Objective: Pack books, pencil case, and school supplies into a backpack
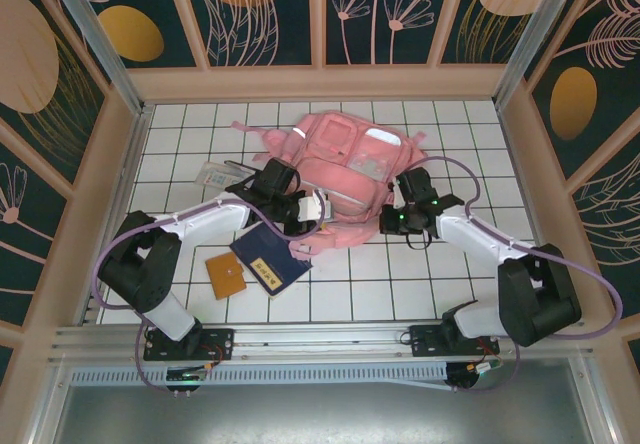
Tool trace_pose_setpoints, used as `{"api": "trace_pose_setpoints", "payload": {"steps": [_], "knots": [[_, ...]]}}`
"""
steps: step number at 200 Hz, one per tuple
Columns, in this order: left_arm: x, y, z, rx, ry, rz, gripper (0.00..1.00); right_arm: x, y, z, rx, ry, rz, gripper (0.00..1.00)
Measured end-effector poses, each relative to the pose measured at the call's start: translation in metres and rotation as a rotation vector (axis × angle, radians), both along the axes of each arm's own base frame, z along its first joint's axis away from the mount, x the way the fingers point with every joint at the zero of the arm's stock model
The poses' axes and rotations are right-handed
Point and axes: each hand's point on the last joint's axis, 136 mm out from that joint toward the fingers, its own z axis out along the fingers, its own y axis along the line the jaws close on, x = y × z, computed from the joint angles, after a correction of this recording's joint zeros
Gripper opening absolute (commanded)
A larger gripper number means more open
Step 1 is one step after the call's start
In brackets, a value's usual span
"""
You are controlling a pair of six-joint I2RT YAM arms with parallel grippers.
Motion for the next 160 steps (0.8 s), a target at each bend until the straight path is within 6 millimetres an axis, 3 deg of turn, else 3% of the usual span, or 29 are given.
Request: {"api": "trace_pose_setpoints", "payload": {"steps": [48,91,104,123,142,160], "knots": [[0.008,-0.004,0.005,-0.009,0.005,0.019,0.0,-0.027,0.046,0.016,0.139,0.013,0.22,0.0],[0.011,-0.001,0.001,-0.001,0.026,0.042,0.0,-0.046,0.073,0.027,0.201,0.024,0.345,0.0],[0.012,-0.001,-0.001,0.003,0.036,0.047,0.0,-0.05,0.076,0.027,0.206,0.033,0.359,0.1],[0.012,0.0,-0.002,0.007,0.034,0.05,0.0,-0.051,0.075,0.026,0.196,0.045,0.348,0.35],[0.015,0.0,-0.004,0.011,0.005,0.061,0.0,-0.048,0.073,0.029,0.183,0.041,0.34,0.44],[0.017,0.006,-0.008,0.024,-0.039,0.099,0.23,-0.044,0.066,0.034,0.173,0.017,0.33,0.46]]}}
